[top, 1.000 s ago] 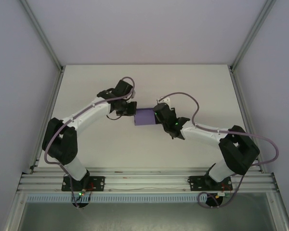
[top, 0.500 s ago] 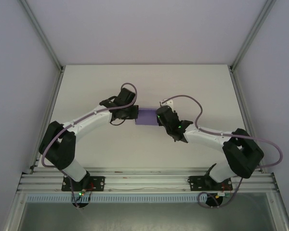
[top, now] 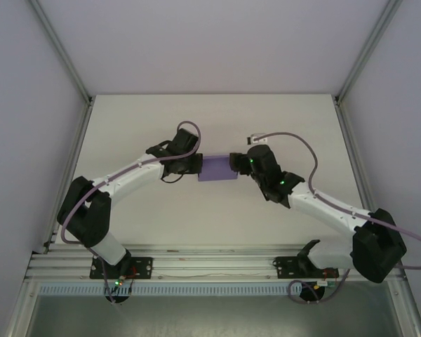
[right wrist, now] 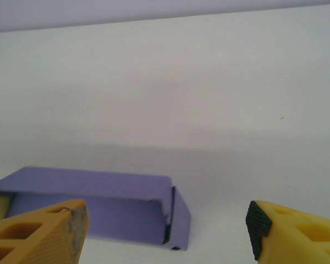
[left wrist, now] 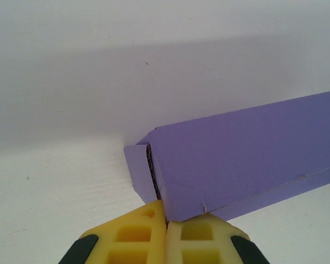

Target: Assemble paper box

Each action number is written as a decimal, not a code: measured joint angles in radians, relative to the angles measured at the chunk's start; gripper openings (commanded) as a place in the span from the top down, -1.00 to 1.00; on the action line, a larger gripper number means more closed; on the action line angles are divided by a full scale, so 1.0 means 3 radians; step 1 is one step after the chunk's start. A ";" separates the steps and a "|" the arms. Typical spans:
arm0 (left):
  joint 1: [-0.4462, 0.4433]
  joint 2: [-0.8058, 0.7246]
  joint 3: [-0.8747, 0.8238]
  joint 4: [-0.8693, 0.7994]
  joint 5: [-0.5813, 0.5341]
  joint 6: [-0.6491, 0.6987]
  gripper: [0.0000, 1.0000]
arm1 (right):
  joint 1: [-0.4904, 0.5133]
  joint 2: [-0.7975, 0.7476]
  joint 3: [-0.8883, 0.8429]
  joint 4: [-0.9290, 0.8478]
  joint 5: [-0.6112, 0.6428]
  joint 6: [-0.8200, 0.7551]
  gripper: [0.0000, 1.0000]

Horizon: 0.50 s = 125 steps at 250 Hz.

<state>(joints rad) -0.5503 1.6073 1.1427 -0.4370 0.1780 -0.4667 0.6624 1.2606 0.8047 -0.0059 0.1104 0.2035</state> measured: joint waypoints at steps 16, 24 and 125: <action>0.0000 0.0001 0.0003 0.0000 0.0000 0.0010 1.00 | -0.0086 0.0117 0.0108 -0.0038 -0.0042 0.0056 -0.48; 0.0000 0.0004 0.0004 0.0000 0.0001 0.0013 1.00 | -0.0120 0.0187 0.0175 -0.0071 -0.0060 0.0089 -0.46; -0.0003 0.0023 0.0023 0.0010 -0.0001 0.0078 1.00 | -0.0292 0.0683 0.0324 -0.0249 -0.0230 0.0340 -0.36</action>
<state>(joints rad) -0.5510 1.6142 1.1496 -0.4339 0.1776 -0.4435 0.5747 1.4654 0.9020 -0.0807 0.0414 0.3054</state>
